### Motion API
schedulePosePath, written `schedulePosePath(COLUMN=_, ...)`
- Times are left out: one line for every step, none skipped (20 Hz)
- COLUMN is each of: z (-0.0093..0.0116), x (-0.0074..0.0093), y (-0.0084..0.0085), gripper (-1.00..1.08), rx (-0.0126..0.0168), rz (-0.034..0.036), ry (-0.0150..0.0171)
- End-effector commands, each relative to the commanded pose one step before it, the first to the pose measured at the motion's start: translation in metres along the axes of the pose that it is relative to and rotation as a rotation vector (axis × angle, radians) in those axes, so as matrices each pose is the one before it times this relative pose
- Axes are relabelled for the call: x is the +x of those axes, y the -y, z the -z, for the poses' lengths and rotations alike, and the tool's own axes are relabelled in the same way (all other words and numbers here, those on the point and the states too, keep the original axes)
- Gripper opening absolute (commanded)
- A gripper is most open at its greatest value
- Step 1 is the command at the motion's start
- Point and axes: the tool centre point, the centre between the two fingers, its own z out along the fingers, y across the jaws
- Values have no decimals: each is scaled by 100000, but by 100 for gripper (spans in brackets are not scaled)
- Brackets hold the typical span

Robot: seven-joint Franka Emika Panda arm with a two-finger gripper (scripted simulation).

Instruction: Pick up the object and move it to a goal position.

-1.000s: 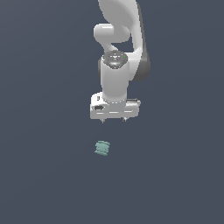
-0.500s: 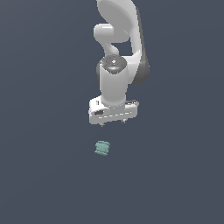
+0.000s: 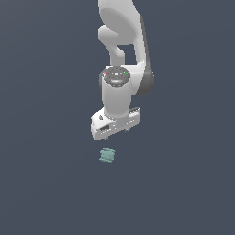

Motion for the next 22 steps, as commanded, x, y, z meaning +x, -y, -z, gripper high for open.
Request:
schedulePosePath(z=-428, x=277, y=-428, gripper=100, rx=-53, rz=6759, ry=196)
schedulePosePath(z=-171, x=94, y=-176, gripper=100, rx=-8, rz=2634, ry=71)
schedulePosePath(z=-171, x=88, y=-179, gripper=100, rx=-3, rz=2630, ry=67)
schedulePosePath(z=-172, x=81, y=-182, gripper=100, rx=2, rz=2626, ry=63)
schedulePosePath(z=-172, x=75, y=-184, gripper=100, rx=7, rz=2622, ry=58)
schedulePosePath(z=-173, x=69, y=-186, gripper=100, rx=12, rz=2618, ry=53)
schedulePosePath(z=-173, x=62, y=-188, gripper=100, rx=16, rz=2614, ry=49)
schedulePosePath(z=-173, x=55, y=-190, gripper=100, rx=20, rz=2609, ry=43)
schedulePosePath(z=-174, x=48, y=-192, gripper=100, rx=23, rz=2605, ry=38)
schedulePosePath(z=-174, x=41, y=-193, gripper=100, rx=27, rz=2600, ry=33)
schedulePosePath(z=-174, x=35, y=-194, gripper=100, rx=29, rz=2596, ry=27)
schedulePosePath(z=-175, x=27, y=-196, gripper=100, rx=32, rz=2591, ry=22)
schedulePosePath(z=-175, x=21, y=-196, gripper=100, rx=34, rz=2587, ry=16)
schedulePosePath(z=-175, x=13, y=-197, gripper=100, rx=36, rz=2582, ry=10)
schedulePosePath(z=-175, x=6, y=-197, gripper=100, rx=38, rz=2577, ry=4)
schedulePosePath(z=-176, x=-1, y=-198, gripper=100, rx=39, rz=2571, ry=-1)
schedulePosePath(z=-176, x=-8, y=-197, gripper=100, rx=40, rz=2568, ry=-7)
schedulePosePath(z=-176, x=-15, y=-197, gripper=100, rx=40, rz=2562, ry=-13)
schedulePosePath(z=-176, x=-22, y=-197, gripper=100, rx=41, rz=2557, ry=-19)
schedulePosePath(z=-176, x=-29, y=-196, gripper=100, rx=40, rz=2553, ry=-25)
schedulePosePath(z=-176, x=-37, y=-195, gripper=100, rx=40, rz=2547, ry=-31)
schedulePosePath(z=-176, x=-44, y=-194, gripper=100, rx=39, rz=2541, ry=-36)
